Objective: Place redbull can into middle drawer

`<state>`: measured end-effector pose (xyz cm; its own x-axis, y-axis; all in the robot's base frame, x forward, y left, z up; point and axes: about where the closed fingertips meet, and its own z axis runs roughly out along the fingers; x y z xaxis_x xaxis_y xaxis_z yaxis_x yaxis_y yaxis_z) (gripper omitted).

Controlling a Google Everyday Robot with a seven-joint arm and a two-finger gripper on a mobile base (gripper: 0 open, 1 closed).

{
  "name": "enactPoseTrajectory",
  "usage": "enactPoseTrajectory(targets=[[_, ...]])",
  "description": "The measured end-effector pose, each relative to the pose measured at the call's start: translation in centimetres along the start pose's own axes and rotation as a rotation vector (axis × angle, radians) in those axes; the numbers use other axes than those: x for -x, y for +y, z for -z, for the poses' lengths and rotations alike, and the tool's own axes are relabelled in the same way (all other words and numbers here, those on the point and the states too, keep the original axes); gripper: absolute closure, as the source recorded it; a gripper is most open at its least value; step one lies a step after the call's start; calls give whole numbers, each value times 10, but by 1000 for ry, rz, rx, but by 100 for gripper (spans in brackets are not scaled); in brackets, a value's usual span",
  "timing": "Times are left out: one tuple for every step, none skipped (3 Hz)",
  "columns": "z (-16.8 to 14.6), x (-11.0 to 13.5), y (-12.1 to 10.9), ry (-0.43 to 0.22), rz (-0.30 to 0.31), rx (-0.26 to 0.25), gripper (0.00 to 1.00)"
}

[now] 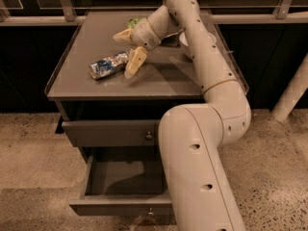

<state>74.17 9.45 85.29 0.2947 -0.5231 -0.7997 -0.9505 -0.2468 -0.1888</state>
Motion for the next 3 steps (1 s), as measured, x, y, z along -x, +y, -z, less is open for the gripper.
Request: enactPoseTrajectory(targets=[[0, 0, 0, 0, 0, 0, 18], [0, 0, 0, 0, 0, 0, 42], [0, 0, 0, 0, 0, 0, 65]])
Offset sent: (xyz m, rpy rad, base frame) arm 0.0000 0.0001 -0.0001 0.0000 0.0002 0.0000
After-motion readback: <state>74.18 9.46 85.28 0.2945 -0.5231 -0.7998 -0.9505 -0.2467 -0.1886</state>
